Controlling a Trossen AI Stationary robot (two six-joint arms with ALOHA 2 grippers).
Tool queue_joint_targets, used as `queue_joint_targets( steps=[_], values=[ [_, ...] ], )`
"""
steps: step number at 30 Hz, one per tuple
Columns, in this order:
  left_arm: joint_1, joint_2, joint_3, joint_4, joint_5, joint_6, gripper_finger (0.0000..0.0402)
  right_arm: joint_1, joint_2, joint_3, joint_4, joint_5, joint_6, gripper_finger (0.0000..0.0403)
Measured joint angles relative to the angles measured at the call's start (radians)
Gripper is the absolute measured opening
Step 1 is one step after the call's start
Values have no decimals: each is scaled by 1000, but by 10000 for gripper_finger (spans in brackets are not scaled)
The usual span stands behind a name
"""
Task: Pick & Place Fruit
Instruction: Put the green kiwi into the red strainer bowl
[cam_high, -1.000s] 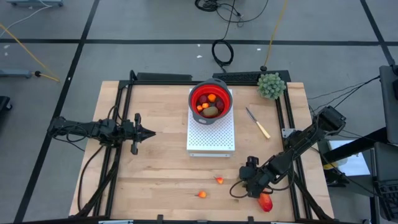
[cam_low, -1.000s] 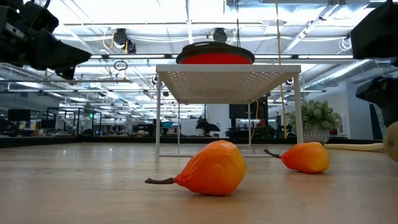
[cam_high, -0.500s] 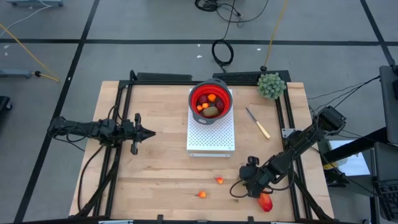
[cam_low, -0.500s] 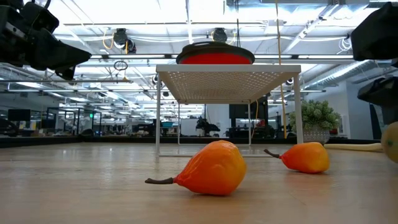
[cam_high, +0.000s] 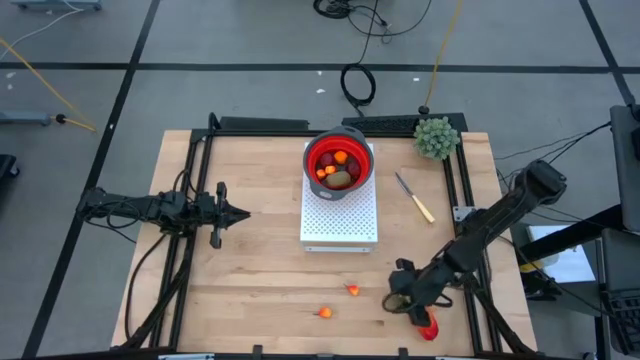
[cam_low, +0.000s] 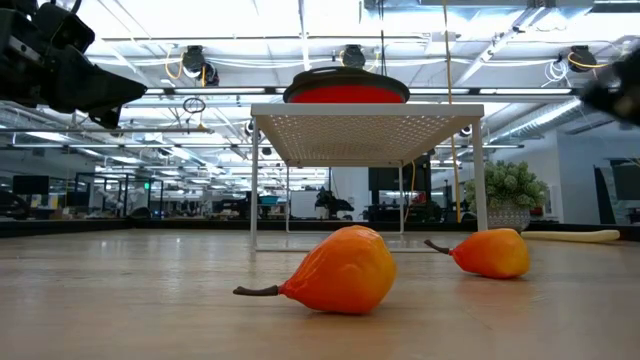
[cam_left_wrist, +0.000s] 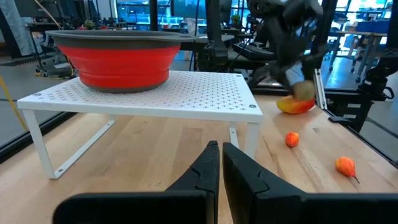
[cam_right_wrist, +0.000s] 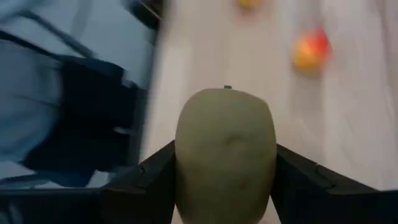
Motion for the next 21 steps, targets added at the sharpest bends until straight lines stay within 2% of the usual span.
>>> queue_joint_targets(
  steps=[6, 12, 21],
  values=[
    [0, 0, 0, 0, 0, 0, 19, 27, -112, 0, 208, 1, -255, 193],
    [0, 0, 0, 0, 0, -3, 19, 69, -171, 2, 380, 2, -603, 198],
    [0, 0, 0, 0, 0, -4, 19, 120, -175, 2, 449, 3, -1075, 201]
  ],
)
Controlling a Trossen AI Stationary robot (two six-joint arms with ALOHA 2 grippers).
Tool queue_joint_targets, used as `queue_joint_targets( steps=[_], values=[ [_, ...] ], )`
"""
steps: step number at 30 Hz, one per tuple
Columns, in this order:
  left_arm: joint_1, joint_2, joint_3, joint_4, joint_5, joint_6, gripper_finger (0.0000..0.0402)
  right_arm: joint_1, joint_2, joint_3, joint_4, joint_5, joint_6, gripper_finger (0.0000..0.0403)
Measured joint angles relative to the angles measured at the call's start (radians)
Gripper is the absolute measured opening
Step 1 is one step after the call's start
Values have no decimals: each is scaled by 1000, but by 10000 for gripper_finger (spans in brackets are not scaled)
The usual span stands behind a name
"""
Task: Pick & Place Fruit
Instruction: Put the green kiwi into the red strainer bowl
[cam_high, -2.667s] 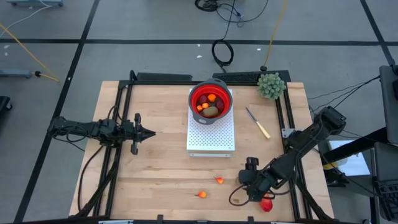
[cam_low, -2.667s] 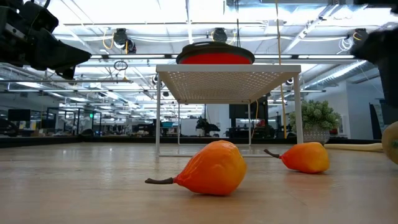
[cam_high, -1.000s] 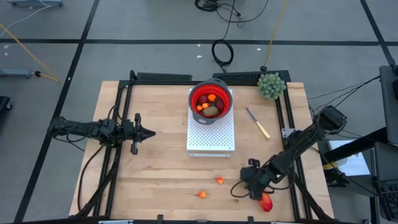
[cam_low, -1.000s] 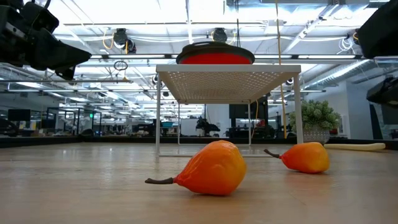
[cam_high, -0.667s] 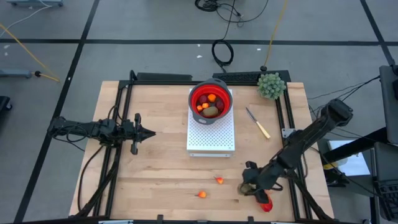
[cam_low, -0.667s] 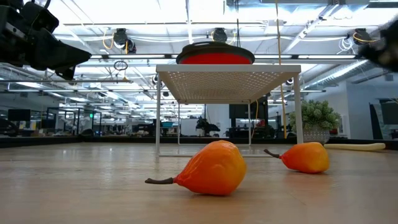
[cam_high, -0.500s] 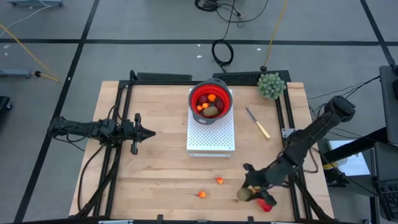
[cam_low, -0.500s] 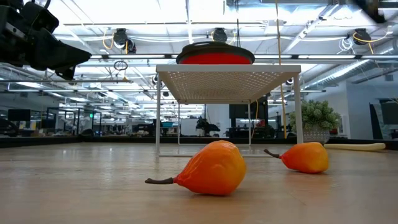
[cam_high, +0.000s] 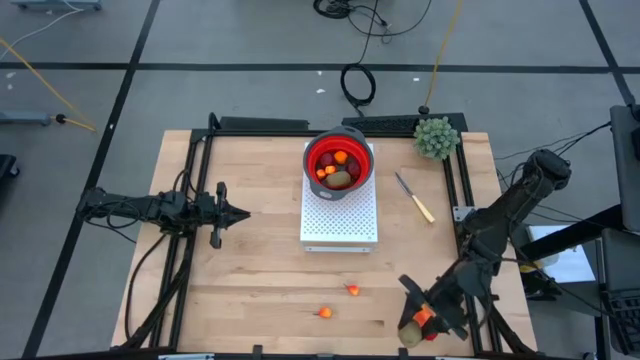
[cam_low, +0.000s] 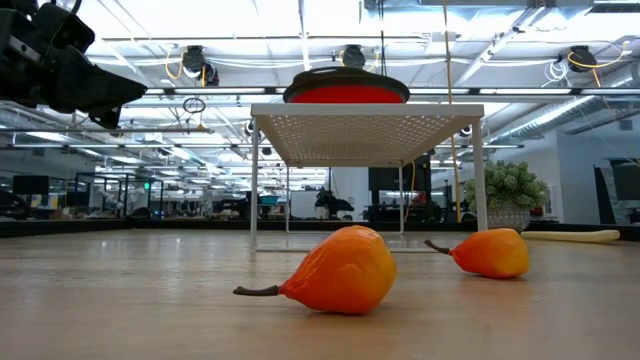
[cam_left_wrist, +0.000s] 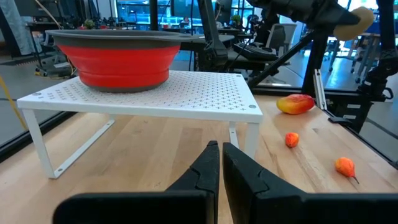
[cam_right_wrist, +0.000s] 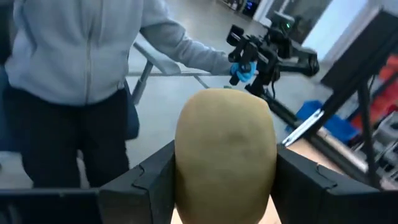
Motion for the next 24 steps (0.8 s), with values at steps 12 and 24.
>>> queue_joint_targets(
  steps=[12, 24],
  values=[
    [0, 0, 0, 0, 0, 1, 19, 13, 0, 0, 16, 0, -129, 202],
    [0, 0, 0, 0, 0, 4, 19, 14, 0, 0, 109, -2, -146, 202]
  ],
)
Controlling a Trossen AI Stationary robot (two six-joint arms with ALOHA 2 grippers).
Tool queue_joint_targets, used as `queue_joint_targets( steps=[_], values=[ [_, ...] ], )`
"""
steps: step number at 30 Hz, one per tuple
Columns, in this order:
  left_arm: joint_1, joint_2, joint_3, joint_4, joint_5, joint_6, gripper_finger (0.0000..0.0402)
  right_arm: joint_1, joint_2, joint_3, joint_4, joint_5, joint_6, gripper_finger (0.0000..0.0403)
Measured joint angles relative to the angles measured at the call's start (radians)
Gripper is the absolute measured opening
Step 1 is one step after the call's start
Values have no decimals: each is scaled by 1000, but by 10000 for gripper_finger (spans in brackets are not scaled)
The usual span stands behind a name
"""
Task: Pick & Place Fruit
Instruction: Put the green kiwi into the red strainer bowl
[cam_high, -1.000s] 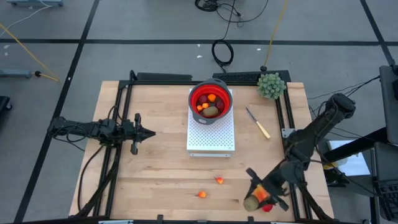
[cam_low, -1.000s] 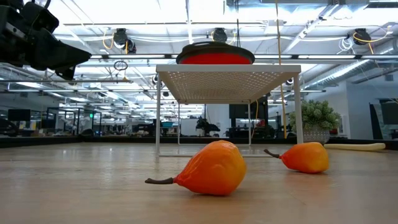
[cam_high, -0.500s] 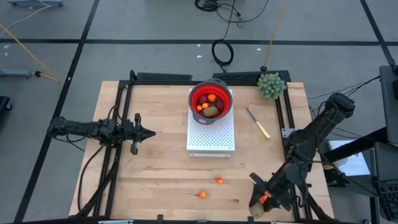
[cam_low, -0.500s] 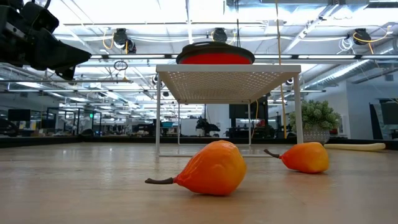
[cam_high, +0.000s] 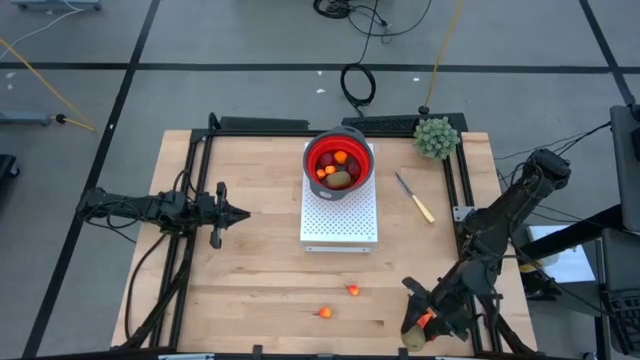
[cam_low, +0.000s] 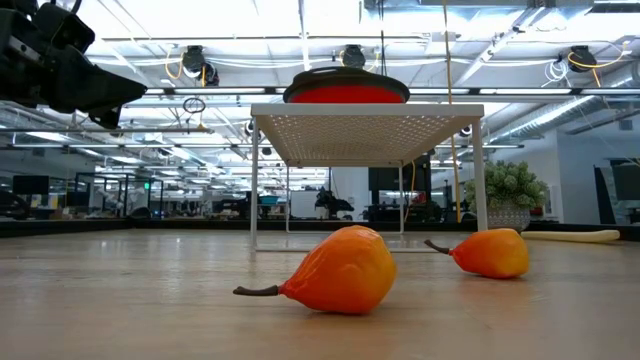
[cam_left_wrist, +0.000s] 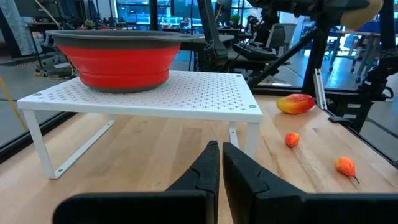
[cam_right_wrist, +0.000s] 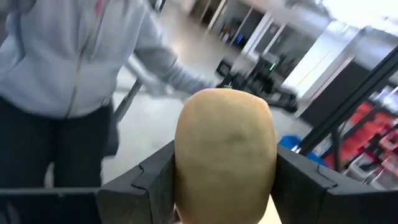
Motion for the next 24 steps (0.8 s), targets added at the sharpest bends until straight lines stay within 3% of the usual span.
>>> queue_joint_targets(
  steps=[14, 24],
  values=[
    [0, 0, 0, 0, 0, -7, 19, 0, 0, 0, 373, 2, 14, 205],
    [0, 0, 0, 0, 0, -10, 19, 0, 0, 0, 408, 2, 15, 205]
  ],
)
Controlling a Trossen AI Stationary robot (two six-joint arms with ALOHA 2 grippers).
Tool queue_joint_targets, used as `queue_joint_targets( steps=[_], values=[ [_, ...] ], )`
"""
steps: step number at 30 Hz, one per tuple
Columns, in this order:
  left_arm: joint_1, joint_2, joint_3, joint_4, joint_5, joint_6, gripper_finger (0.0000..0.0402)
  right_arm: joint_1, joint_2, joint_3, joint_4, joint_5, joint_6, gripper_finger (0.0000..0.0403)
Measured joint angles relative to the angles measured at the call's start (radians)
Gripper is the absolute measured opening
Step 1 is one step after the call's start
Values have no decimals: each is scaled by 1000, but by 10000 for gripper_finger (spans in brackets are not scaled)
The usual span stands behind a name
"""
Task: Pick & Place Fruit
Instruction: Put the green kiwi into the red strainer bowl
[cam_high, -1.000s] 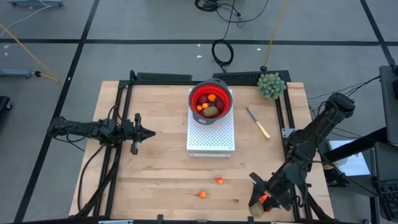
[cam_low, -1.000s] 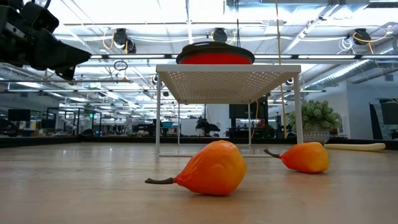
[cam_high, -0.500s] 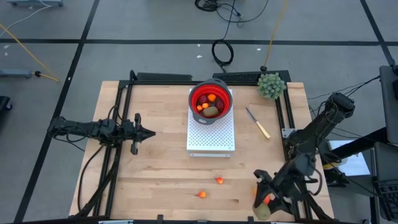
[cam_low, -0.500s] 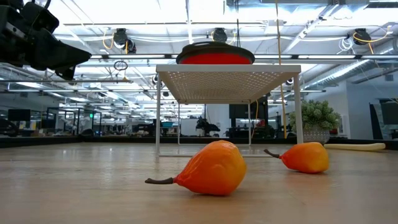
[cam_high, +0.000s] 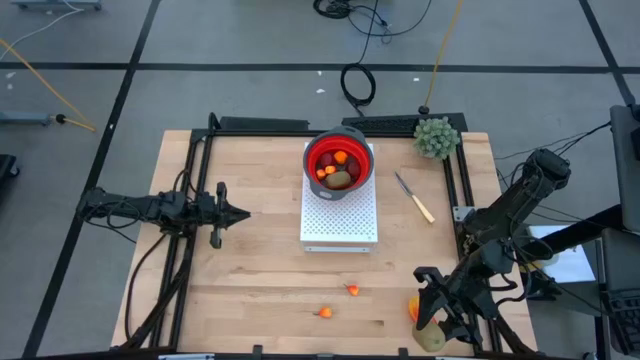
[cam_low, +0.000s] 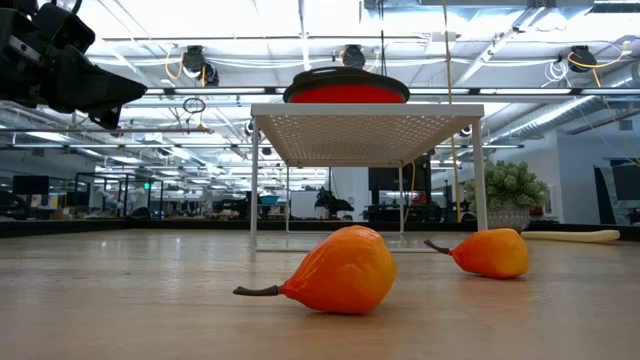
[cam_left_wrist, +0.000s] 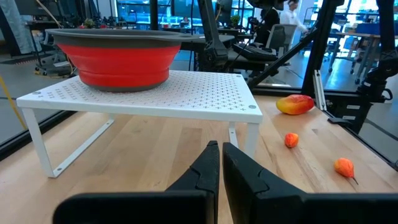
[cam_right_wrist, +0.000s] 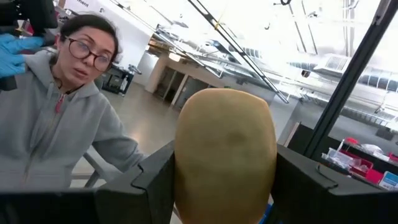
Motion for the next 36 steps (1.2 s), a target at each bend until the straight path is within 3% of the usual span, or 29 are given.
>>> queue_joint_targets(
  steps=[2, 4, 10, 13, 20, 29, 36],
  values=[
    [0, 0, 0, 0, 0, 0, 19, 0, 0, 0, -1, 13, 3, 205],
    [0, 0, 0, 0, 0, 0, 19, 1, 0, 0, -7, 103, 42, 205],
    [0, 0, 0, 0, 0, 3, 19, -34, 12, 0, -71, 682, 70, 205],
    [0, 0, 0, 0, 0, 3, 19, -77, 15, 0, -74, 845, 40, 206],
    [0, 0, 0, 0, 0, 3, 19, -219, 15, 0, -75, 949, 21, 206],
    [0, 0, 0, 0, 0, 2, 19, -407, 15, 11, -80, 974, 28, 206],
    [0, 0, 0, 0, 0, 7, 19, -527, 15, 127, -328, 967, 119, 206]
  ],
)
